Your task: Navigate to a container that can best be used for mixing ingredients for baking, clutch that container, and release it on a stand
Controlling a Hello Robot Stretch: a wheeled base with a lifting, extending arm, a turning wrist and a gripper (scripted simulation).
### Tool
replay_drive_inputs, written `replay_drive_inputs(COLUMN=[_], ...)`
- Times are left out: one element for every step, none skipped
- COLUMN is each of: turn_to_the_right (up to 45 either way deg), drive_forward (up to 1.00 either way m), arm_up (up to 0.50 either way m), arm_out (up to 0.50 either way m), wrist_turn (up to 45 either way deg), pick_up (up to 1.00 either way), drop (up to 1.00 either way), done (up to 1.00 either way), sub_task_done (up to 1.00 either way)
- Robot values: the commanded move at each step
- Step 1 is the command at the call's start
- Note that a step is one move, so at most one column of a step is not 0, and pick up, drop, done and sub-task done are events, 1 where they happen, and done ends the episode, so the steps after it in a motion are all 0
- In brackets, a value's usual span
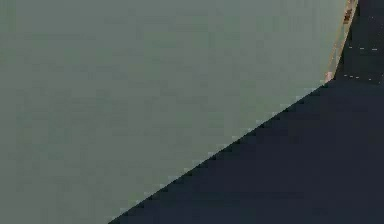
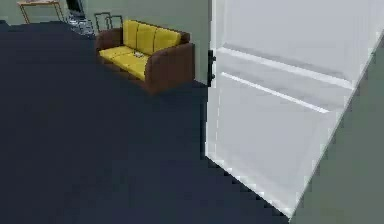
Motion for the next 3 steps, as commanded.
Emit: replay_drive_inputs(turn_to_the_right=[39.0, 0.0, 30.0], drive_forward=[0.00, 0.25, 0.00], arm_up=[0.00, 0.00, 0.00], arm_out=[0.00, 0.00, 0.00], wrist_turn=[0.0, 0.0, 0.0], pick_up=[0.00, 0.00, 0.00], drop=[0.00, 0.00, 0.00], done=[0.00, 0.00, 0.00], sub_task_done=[0.00, 0.00, 0.00])
